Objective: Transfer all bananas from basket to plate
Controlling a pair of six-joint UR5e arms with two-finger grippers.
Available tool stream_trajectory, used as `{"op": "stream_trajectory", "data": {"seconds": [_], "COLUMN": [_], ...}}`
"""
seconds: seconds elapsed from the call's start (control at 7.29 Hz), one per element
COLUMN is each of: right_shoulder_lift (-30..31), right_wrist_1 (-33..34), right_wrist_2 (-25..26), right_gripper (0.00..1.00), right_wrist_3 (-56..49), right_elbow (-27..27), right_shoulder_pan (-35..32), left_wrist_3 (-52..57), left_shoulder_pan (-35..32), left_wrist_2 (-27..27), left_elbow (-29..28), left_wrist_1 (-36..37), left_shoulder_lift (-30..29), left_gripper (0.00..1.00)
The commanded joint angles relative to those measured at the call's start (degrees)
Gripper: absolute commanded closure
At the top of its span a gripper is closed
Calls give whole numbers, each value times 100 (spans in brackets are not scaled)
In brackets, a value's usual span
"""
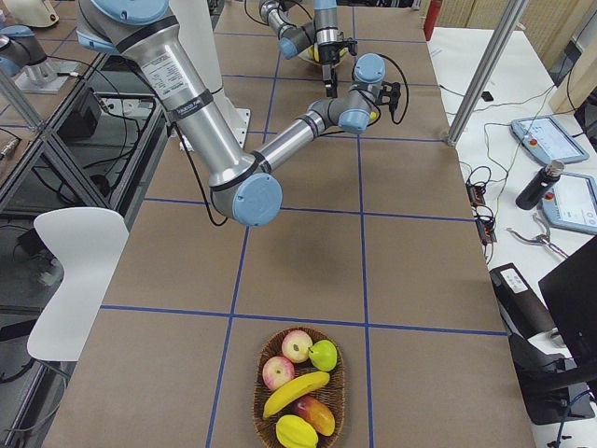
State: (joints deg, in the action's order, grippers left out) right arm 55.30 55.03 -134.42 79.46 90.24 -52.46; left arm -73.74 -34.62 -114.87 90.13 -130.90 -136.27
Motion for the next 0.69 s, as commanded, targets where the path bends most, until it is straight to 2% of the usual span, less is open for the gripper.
{"op": "stream_trajectory", "data": {"seconds": [0.0, 0.55], "right_shoulder_lift": [-185, -265], "right_wrist_1": [-9, -9], "right_wrist_2": [-14, -93], "right_gripper": [100, 100], "right_wrist_3": [96, 114], "right_elbow": [-6, 3], "right_shoulder_pan": [139, 157], "left_wrist_3": [0, 0], "left_shoulder_pan": [43, 166], "left_wrist_2": [0, 9], "left_elbow": [-48, -48], "left_wrist_1": [-50, -68], "left_shoulder_lift": [-58, -66], "left_gripper": [2, 2]}}
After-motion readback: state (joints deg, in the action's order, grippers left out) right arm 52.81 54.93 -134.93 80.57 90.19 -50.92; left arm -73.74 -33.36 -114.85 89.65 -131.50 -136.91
